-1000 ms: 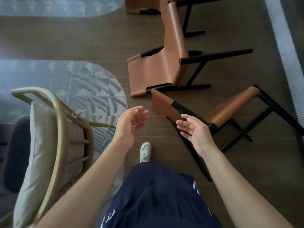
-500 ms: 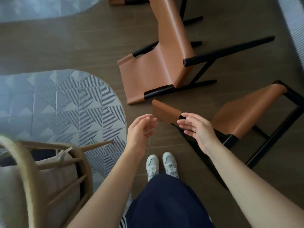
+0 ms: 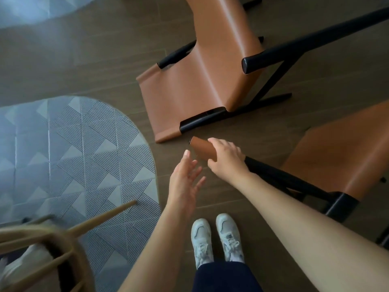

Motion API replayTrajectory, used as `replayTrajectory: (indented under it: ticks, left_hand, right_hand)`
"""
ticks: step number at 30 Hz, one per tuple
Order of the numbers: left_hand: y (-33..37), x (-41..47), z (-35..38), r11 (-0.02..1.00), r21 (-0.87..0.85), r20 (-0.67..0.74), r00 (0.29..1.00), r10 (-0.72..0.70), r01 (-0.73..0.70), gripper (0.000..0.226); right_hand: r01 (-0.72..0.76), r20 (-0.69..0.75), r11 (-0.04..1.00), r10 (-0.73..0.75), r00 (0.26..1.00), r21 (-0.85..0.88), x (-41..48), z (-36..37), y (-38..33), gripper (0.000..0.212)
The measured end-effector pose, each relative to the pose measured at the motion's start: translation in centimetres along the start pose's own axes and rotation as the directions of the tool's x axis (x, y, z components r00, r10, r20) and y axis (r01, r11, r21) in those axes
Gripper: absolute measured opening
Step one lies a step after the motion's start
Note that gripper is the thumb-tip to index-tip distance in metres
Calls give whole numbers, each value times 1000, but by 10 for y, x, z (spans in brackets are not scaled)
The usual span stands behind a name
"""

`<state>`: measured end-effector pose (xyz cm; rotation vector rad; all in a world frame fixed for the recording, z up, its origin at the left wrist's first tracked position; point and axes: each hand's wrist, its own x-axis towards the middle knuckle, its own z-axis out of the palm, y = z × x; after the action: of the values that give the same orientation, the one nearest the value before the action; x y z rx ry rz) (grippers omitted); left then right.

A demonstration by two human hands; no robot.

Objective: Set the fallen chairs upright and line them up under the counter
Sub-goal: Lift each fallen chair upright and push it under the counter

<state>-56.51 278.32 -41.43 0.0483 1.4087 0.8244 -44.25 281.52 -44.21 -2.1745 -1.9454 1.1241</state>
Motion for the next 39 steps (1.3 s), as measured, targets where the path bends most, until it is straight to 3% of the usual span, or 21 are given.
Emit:
replayTrajectory:
  ticks: [8,16,24,29,35,39]
  left_hand:
    - [-2,46,6,1000,0,-41,999,-13,13,38]
    - [-9,68,11,999,2,74,997,-33,33,19]
    - [-6,74,14,995,-46,98,991,-89,93,40]
    - [-4,62,12,992,58,255,959,-121,110,32]
    - [-5,34,2,981,88,274,942,-192,175,47]
    - [-4,0,8,970,146,293,928,-232,196,38]
  right_hand:
    - [41,4,994,-41,999,-105,40,30,-1,56]
    - [7,-22,989,-11,1000,-146,59,39,0,41]
    - [-39,-45,991,33,998,-126,58,32,4,33]
    - [-33,-59,996,29,998,-80,38,17,11,30]
    - [19,-135,1000,-21,991,-20,-14,8,18,41]
    - [27,-181,999,-22,983,23,-53,-14,22,44]
